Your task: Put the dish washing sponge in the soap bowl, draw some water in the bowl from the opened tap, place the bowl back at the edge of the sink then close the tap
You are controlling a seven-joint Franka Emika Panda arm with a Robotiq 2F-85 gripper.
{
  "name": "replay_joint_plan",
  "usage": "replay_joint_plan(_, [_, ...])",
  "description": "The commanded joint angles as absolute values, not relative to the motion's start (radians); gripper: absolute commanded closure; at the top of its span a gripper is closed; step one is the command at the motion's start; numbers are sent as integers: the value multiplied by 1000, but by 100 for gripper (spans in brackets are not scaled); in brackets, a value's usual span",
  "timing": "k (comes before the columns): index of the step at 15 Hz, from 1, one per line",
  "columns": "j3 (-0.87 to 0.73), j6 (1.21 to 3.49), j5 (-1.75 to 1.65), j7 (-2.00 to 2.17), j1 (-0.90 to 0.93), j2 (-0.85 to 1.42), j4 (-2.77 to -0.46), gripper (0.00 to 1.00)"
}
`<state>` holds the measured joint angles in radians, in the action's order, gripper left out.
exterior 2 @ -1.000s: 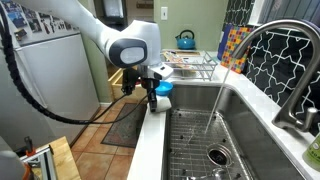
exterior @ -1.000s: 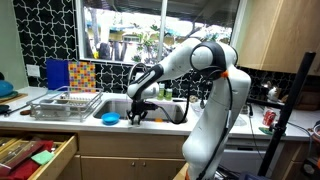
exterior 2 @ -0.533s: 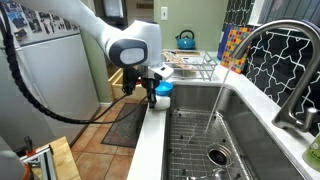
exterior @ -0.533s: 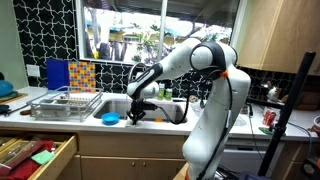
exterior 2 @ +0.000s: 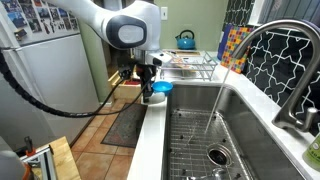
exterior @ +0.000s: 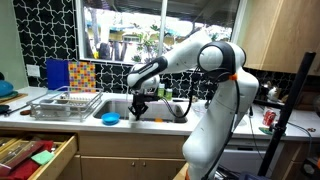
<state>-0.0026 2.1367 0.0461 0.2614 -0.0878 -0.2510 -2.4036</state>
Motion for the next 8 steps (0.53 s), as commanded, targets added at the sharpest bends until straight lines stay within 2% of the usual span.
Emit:
replay_joint_plan(1, [2,2005,-15,184,-69,-333,-2355,99])
replay_joint_plan(8, [6,2112,63,130,-21,-241,-2244,99])
